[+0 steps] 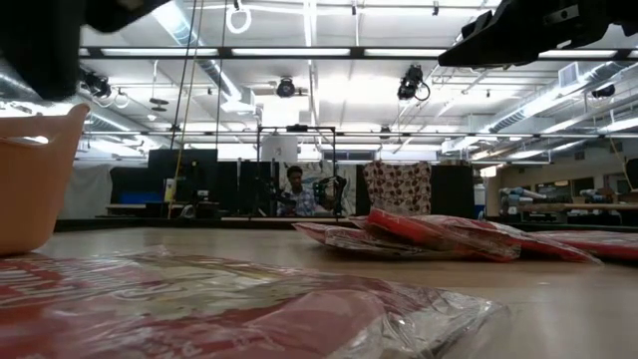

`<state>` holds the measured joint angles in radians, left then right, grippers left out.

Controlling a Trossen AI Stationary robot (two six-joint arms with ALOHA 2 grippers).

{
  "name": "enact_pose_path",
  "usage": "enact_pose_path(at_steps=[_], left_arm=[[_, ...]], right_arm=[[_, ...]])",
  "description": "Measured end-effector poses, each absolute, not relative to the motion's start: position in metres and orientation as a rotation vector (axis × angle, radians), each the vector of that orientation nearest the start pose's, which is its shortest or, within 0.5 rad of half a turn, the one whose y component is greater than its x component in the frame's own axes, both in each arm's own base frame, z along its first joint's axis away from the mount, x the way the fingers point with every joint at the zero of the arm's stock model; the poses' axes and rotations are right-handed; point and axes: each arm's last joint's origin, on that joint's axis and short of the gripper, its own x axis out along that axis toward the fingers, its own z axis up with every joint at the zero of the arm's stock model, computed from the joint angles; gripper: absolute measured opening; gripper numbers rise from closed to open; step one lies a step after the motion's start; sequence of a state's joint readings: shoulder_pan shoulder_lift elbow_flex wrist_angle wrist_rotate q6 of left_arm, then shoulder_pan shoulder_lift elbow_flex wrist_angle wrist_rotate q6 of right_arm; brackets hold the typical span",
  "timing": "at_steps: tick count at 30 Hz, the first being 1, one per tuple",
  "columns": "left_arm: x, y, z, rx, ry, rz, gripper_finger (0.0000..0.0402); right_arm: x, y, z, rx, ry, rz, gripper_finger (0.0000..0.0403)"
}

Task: Sort popcorn bags into baskets
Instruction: Put the popcorn bag into the orange bin

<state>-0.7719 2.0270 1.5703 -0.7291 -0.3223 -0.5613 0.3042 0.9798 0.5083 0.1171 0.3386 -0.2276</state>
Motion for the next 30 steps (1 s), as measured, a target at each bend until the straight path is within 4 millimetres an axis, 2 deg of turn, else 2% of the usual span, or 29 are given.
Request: enact_pose_path(at_steps=[5,9,14,20,30], left_arm=[[0.307,-0.294,0.177,0.183,1.092,-0.121,0.0174],[0.304,-0.301,0.166,0.252,1.1,-0.153,0.0194],[0.297,-0.309,0.154,0.356,1.093,-0.153,0.0195],[0.291,-0.312,0.149,0.493,1.044,-0.102,0.0177],[0.287,-0.314,0.135,0.559,1.089,-0.114,0.0169]], right_arm=[[0.201,0.053,0.232,-0.337,0.339,0.004,0.0012],[0.201,0.053,0.232,-0.337,0.339,0.004,0.0012],[0.201,0.053,0.232,-0.337,0.341,0.005,0.0012],[0.201,0.053,0.232,-0.334,0.342,0.004,0.0012],[0.201,0.053,0.231,-0.33,0.348,0.004,0.0012]])
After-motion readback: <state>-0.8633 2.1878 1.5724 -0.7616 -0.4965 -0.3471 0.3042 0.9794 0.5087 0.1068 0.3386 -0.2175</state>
